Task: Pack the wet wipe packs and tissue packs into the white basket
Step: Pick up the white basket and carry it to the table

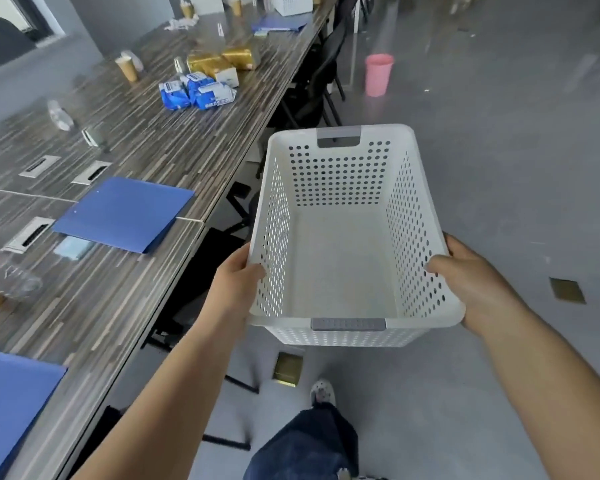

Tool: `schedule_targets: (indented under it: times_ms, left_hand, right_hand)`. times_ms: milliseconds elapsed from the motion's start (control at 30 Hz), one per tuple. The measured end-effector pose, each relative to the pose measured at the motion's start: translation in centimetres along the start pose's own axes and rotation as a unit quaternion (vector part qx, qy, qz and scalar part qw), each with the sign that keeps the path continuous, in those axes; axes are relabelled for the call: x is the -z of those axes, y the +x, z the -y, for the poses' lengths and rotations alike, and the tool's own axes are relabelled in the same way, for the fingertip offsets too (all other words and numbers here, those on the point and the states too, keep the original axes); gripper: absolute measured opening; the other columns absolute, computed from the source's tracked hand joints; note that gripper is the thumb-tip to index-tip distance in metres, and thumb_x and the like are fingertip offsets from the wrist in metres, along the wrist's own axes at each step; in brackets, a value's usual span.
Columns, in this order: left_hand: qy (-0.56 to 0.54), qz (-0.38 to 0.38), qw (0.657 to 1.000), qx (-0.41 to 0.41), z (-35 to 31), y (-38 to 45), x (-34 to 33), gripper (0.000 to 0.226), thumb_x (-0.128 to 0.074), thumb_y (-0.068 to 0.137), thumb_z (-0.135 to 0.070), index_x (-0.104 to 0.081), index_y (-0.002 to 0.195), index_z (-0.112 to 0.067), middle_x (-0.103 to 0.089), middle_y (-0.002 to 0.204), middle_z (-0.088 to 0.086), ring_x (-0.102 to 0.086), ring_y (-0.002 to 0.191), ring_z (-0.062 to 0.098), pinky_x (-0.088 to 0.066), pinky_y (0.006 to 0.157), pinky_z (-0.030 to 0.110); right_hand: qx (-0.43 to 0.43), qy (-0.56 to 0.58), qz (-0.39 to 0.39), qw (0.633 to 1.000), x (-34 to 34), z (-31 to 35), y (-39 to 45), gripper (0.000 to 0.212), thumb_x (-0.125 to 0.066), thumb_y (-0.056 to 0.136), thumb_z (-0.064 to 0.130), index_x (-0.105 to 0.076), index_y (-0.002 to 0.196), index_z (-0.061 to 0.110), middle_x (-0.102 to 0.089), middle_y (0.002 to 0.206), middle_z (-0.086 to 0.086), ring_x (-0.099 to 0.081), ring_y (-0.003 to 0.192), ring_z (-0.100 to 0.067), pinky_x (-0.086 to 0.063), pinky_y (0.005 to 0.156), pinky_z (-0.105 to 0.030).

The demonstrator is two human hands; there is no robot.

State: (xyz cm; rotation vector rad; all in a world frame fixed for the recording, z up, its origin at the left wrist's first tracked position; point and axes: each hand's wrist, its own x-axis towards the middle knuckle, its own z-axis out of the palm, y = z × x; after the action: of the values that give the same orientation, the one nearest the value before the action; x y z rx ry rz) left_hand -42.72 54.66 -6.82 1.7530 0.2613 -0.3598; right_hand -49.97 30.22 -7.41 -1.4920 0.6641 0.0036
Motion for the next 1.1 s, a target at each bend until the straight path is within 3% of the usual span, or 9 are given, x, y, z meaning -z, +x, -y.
schedule_targets:
  times_ms: [100,233,367,500,700,800,967,1100]
  left_hand:
    - [-0.007,0.000,1.000,0.006,-2.3,4.7,-1.8,0.048,-0.040,0.087,0.005,-0.064,0.074,-0.034,-0.067,0.077,-0.006,-0.061,0.073,0.019,-0.049,0.077,0.036]
    - [-0.012,0.017,1.000,0.008,-5.3,10.3,-3.9,0.056,-0.040,0.085,0.005,-0.069,0.069,-0.040,-0.069,0.080,-0.004,-0.063,0.080,0.024,-0.051,0.082,0.041]
    - [-0.018,0.020,1.000,0.006,-8.5,15.6,-5.9,0.051,-0.039,0.085,0.006,-0.067,0.075,-0.036,-0.070,0.077,-0.005,-0.063,0.075,0.022,-0.052,0.075,0.036]
    - [-0.024,0.015,1.000,0.010,-10.5,20.1,-8.0,0.046,-0.040,0.084,0.006,-0.064,0.072,-0.032,-0.066,0.079,0.002,-0.058,0.073,0.024,-0.046,0.071,0.034]
    - [-0.071,-0.069,0.994,0.038,-13.3,28.0,-12.8,0.049,-0.041,0.086,0.006,-0.065,0.073,-0.035,-0.066,0.070,-0.005,-0.056,0.068,0.021,-0.045,0.067,0.031]
    - [-0.092,-0.109,0.988,0.051,-15.4,31.3,-15.0,0.049,-0.040,0.086,0.006,-0.067,0.076,-0.034,-0.069,0.065,-0.008,-0.059,0.068,0.021,-0.047,0.068,0.032]
    - [-0.119,-0.173,0.975,0.072,-18.6,35.1,-17.3,0.048,-0.036,0.083,0.006,-0.069,0.089,-0.028,-0.072,0.086,0.003,-0.063,0.079,0.026,-0.050,0.077,0.039]
    - [-0.158,-0.255,0.948,0.101,-19.5,37.0,-17.1,0.047,-0.037,0.086,0.006,-0.068,0.091,-0.029,-0.072,0.078,-0.001,-0.064,0.068,0.021,-0.051,0.070,0.034]
  right_hand:
    - [-0.006,0.003,-0.008,1.000,0.1,2.3,4.8,0.049,-0.036,0.087,-0.006,-0.059,0.101,0.035,-0.066,0.096,0.007,-0.063,0.090,-0.019,-0.050,0.081,-0.037]
    - [-0.004,0.013,-0.016,1.000,0.6,5.7,10.7,0.050,-0.036,0.088,-0.007,-0.058,0.105,0.035,-0.066,0.095,0.008,-0.063,0.089,-0.018,-0.050,0.075,-0.035]
    - [0.002,0.017,-0.018,1.000,0.8,8.5,15.8,0.051,-0.035,0.087,-0.008,-0.061,0.103,0.033,-0.069,0.096,0.006,-0.065,0.087,-0.018,-0.052,0.080,-0.036]
    - [0.009,0.009,-0.003,1.000,1.3,11.1,21.3,0.052,-0.035,0.088,-0.009,-0.063,0.095,0.035,-0.069,0.091,0.008,-0.065,0.083,-0.016,-0.050,0.068,-0.031]
    - [0.017,-0.034,0.067,0.997,1.9,15.6,34.6,0.050,-0.036,0.087,-0.007,-0.061,0.105,0.032,-0.069,0.101,0.003,-0.064,0.091,-0.020,-0.051,0.080,-0.035]
    - [0.022,-0.058,0.117,0.991,1.8,18.5,41.1,0.050,-0.036,0.088,-0.007,-0.062,0.093,0.035,-0.068,0.096,0.004,-0.064,0.088,-0.020,-0.050,0.076,-0.033]
    - [0.012,-0.103,0.196,0.975,0.5,23.2,49.7,0.045,-0.037,0.089,-0.006,-0.062,0.087,0.033,-0.067,0.090,0.002,-0.062,0.079,-0.020,-0.047,0.069,-0.031]
    - [0.020,-0.138,0.271,0.952,-3.0,25.3,54.4,0.046,-0.037,0.090,-0.006,-0.062,0.098,0.032,-0.066,0.089,0.005,-0.061,0.079,-0.018,-0.047,0.068,-0.029]
